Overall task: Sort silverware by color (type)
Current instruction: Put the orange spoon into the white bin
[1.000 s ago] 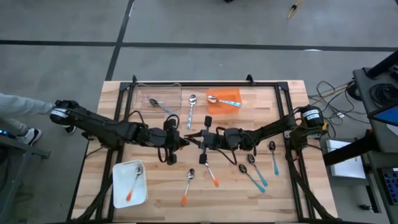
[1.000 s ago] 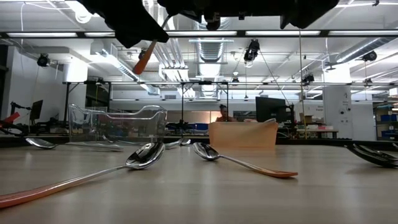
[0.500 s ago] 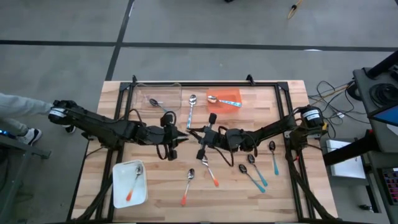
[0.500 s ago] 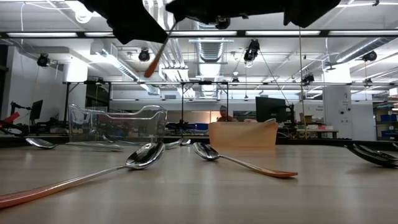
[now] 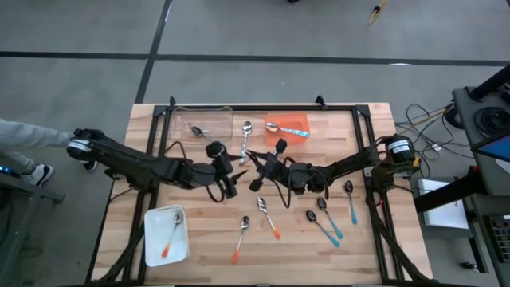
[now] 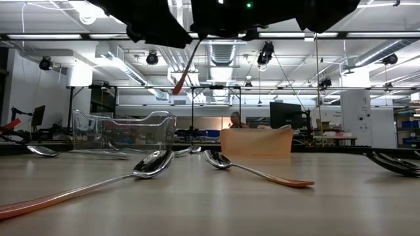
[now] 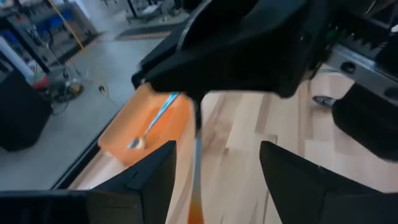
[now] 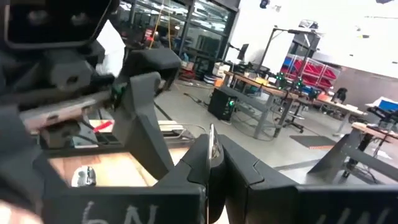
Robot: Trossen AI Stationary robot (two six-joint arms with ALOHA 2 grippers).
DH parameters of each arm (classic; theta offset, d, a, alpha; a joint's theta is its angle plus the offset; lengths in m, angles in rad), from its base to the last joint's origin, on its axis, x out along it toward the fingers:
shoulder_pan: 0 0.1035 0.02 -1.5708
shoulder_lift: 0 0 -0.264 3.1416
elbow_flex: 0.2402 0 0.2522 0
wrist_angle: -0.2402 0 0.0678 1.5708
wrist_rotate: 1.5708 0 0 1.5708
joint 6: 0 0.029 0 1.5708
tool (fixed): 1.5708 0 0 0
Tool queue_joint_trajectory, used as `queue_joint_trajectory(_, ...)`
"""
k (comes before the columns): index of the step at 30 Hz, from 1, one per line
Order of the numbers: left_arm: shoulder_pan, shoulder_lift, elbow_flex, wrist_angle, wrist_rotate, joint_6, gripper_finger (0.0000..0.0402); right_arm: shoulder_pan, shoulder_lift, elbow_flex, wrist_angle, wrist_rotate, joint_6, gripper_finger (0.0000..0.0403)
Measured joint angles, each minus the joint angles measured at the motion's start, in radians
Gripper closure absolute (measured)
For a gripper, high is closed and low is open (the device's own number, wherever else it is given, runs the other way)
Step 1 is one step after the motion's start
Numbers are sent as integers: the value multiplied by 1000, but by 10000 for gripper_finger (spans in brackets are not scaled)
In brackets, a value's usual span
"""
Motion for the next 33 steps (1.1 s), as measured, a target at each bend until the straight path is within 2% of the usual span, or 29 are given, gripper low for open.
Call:
queue_joint_trajectory(2, 0, 32, 0, 51, -12, 31, 190, 1, 0, 0, 6, -4, 0, 392)
queue_joint_trajectory(7, 2, 84, 0, 113, -132, 54, 201, 1, 0, 0, 9, -30, 18, 391)
queue_joint_trajectory(12, 2, 106, 0, 129, -150, 52, 221, -2, 0, 0, 17, -82, 67, 391)
queue_joint_trajectory(18, 2, 122, 0, 128, -154, 42, 280, -8, 0, 0, 17, -81, 107, 391)
queue_joint_trajectory(25, 0, 121, 0, 133, -189, 15, 386, -18, 0, 0, 21, -80, 134, 390)
queue_joint_trajectory(33, 1, 120, 0, 127, -168, -45, 400, -25, 0, 0, 2, -96, 172, 382)
